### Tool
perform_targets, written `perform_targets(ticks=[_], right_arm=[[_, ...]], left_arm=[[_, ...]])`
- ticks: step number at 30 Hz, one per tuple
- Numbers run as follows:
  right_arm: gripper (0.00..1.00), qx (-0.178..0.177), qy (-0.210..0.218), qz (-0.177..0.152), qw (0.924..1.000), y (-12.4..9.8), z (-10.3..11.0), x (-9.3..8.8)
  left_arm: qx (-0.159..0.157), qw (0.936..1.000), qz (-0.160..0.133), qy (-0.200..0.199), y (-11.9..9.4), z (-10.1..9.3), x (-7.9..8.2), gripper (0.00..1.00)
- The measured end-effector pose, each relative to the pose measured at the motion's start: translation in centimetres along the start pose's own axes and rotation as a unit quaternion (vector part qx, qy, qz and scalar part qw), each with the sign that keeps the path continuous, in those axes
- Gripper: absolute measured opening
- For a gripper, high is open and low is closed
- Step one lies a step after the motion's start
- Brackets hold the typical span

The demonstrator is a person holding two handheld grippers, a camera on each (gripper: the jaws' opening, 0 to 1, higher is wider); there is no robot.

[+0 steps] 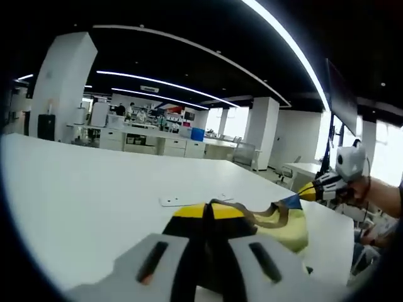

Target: Fold the garment on the visible template until the final outline fits inside the template.

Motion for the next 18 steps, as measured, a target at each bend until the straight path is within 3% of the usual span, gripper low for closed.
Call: perform_targets(ticks=[7, 13, 15, 18], right_arm=[[0.00, -0.025, 0.007, 0.017, 0.9995, 3.7, -1.4, -1.0], [0.00, -0.035, 0.096, 0.002, 0.9948, 7.1, -2.8, -2.2], [0.00, -0.023, 0.148, -0.007, 0.9887, 8.2, -2.9, -2.7], [0.00, -0.031, 0.159, -0.004, 0.9868, 9.4, -3.6, -3.4]], left_arm=[[0.015, 0.9996, 0.017, -0.015, 3.0, 1.7, -2.1, 0.00], [0.037, 0.9978, 0.038, -0.040, 5.2, 3.8, -4.5, 0.00], [0.038, 0.9949, 0.044, -0.082, 5.8, 4.2, -5.6, 0.00], [0.048, 0.9951, 0.051, -0.070, 6.3, 4.7, -6.5, 0.00]])
Point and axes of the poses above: the point that each gripper's makers call its tool centre point, and the gripper's own axes: y roughly forward along the fingers, z roughly to its left, x roughly out of its top, the point moved 4 cm from there along -y, roughly backward along the fingers, and after that the axes turned 2 degrees about -z, right-handed, at the moved point
